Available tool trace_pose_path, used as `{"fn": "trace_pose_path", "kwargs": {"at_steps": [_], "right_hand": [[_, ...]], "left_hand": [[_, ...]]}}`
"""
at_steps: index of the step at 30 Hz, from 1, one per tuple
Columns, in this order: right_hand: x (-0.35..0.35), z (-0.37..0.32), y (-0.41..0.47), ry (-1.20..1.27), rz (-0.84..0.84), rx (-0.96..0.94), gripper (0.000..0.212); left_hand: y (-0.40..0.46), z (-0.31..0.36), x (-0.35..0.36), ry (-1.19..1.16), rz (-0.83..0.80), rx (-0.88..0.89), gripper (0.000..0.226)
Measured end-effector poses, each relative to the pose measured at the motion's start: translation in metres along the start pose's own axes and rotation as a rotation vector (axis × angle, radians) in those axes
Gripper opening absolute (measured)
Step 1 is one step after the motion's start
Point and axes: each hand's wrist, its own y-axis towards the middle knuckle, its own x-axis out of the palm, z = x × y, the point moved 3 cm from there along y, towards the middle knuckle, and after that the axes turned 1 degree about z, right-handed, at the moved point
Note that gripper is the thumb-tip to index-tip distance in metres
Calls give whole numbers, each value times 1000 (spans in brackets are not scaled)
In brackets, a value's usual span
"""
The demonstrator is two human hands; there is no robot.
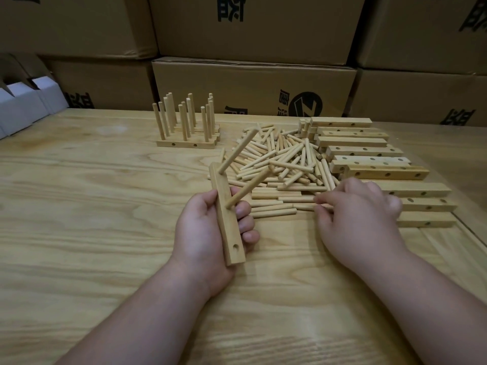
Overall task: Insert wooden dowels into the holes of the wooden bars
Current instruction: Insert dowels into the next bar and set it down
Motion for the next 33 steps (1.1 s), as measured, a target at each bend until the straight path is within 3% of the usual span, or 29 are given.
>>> {"fn": "trace_pose_path", "kwargs": {"at_steps": [6,10,14,17,21,33], "right_hand": [[5,2,3,-53,-78,24,17],[2,1,2,-6,-21,2,11],[-13,-15,-4,269,118,-155,8],[-19,-33,-22,548,58,-352,6],[-19,-46,-41,737,-38,-492,9],[-9,-47,-41,666,-126,-536,21]], "left_hand": [[1,-2,1,49,-10,8,26],[-1,-1,3,53,-24,39,27],[-1,-1,4,46,-28,71,31],[0,-1,5,41,-19,86,33],[2,-3,4,85,16,103,35],[-2,-2,6,121,-20,126,35]]}}
